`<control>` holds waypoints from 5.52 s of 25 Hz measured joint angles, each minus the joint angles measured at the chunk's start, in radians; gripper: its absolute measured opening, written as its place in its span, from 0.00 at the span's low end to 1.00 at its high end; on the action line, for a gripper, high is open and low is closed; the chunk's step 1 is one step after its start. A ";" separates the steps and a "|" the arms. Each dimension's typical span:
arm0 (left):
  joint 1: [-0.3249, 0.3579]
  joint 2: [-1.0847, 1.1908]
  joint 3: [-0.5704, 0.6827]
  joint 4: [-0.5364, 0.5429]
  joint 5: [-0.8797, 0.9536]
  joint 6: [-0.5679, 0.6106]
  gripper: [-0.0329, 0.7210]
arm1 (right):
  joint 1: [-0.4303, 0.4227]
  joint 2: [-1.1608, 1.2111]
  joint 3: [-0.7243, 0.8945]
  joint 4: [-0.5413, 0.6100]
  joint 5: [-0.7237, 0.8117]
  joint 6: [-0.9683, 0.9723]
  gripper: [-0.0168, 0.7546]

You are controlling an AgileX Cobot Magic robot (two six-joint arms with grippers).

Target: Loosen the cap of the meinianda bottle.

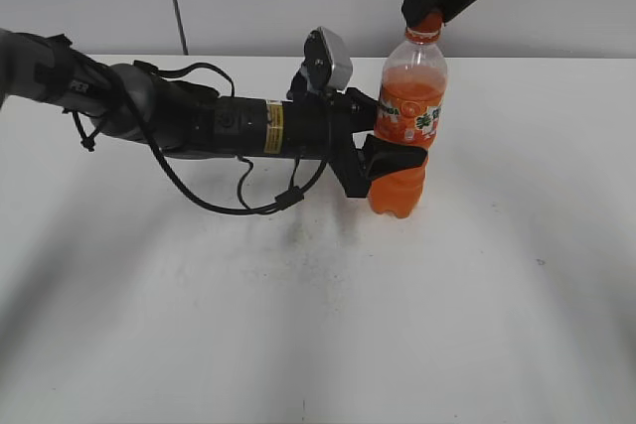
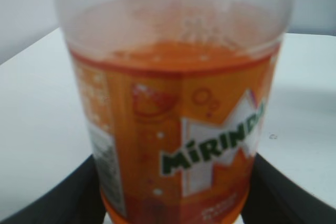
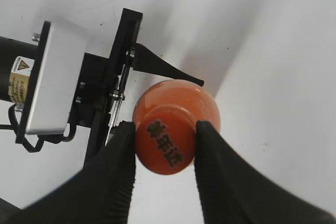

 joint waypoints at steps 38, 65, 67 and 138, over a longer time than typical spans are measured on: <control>0.000 0.000 0.000 0.000 0.001 0.000 0.61 | 0.000 -0.059 -0.017 0.068 0.007 -0.240 0.75; 0.000 0.000 0.000 -0.001 0.001 0.000 0.61 | 0.000 0.012 -0.017 -0.004 0.009 -0.082 0.36; 0.000 0.000 0.000 0.000 0.001 0.000 0.61 | 0.000 0.012 -0.017 -0.003 0.009 -0.206 0.36; 0.001 0.000 0.000 -0.003 0.000 0.001 0.61 | -0.002 0.030 -0.061 0.088 0.017 -0.836 0.37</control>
